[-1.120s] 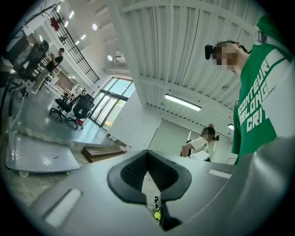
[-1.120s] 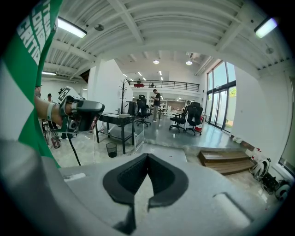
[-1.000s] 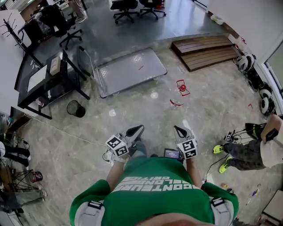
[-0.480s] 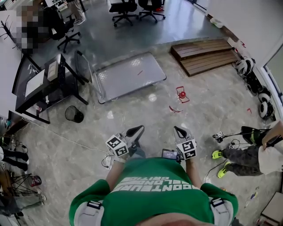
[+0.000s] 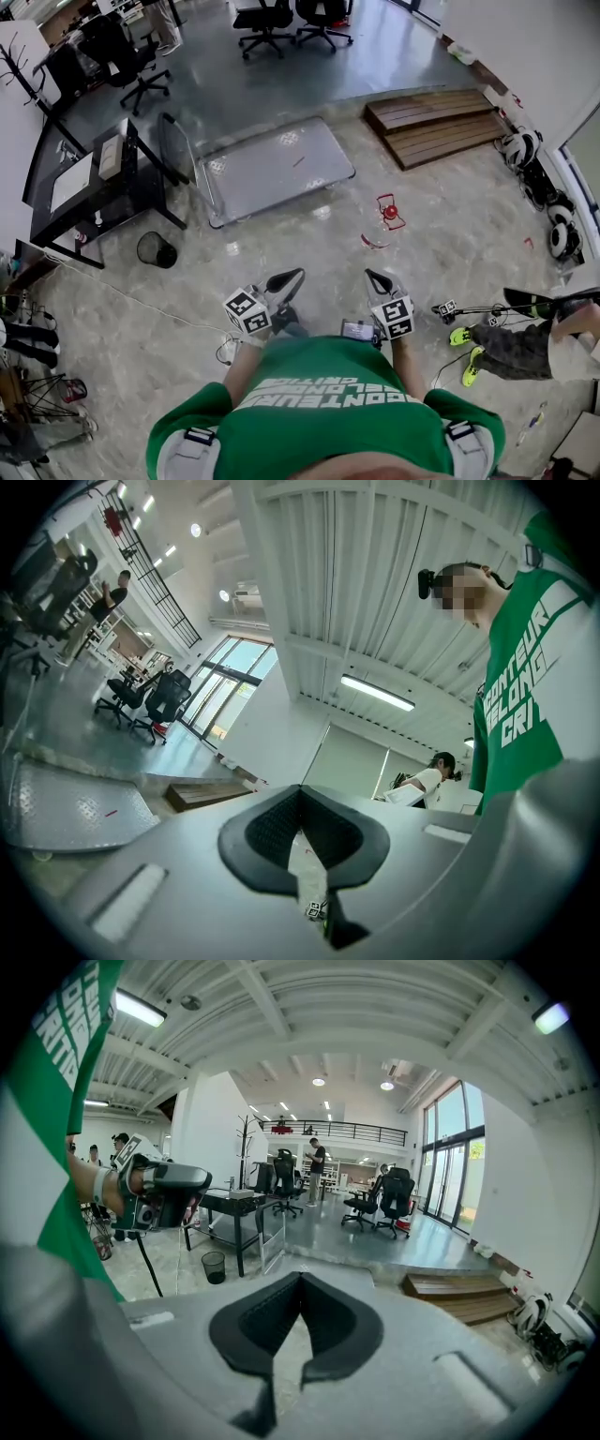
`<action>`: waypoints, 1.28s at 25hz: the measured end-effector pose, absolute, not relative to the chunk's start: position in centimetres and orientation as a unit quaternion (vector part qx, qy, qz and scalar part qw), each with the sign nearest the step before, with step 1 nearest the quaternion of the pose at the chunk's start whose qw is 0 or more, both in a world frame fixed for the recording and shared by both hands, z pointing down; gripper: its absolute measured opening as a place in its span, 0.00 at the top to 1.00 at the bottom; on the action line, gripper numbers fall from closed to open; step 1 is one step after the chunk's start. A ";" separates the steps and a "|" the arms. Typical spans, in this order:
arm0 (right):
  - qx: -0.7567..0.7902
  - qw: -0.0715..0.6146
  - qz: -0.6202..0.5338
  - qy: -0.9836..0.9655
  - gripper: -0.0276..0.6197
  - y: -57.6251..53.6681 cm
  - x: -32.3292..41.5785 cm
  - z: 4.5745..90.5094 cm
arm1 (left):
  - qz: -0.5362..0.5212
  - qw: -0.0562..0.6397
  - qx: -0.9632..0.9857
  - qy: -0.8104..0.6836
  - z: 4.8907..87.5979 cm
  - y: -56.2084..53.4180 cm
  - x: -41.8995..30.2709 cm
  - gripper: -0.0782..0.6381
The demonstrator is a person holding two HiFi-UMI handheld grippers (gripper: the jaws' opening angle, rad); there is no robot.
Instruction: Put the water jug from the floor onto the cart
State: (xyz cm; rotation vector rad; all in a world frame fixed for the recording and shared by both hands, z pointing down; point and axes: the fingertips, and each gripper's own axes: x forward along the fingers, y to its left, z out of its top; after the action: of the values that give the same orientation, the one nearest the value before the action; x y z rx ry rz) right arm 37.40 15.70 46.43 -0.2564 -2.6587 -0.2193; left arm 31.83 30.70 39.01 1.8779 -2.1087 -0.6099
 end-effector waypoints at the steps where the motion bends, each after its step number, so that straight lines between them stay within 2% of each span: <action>1: -0.092 0.231 -0.080 -0.965 0.97 15.6 37.1 46.6 | -0.209 0.127 0.645 -0.724 39.1 30.7 31.5 0.87; 32: -0.101 0.230 -0.086 -0.964 0.97 22.1 25.6 46.4 | -0.208 0.144 0.647 -0.719 40.4 35.6 21.6 0.87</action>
State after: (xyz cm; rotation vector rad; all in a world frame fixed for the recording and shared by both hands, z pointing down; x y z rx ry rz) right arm 25.55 22.10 46.43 -0.2765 -2.6532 -0.2376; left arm 21.55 35.57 40.43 1.8651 -2.0721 -0.6002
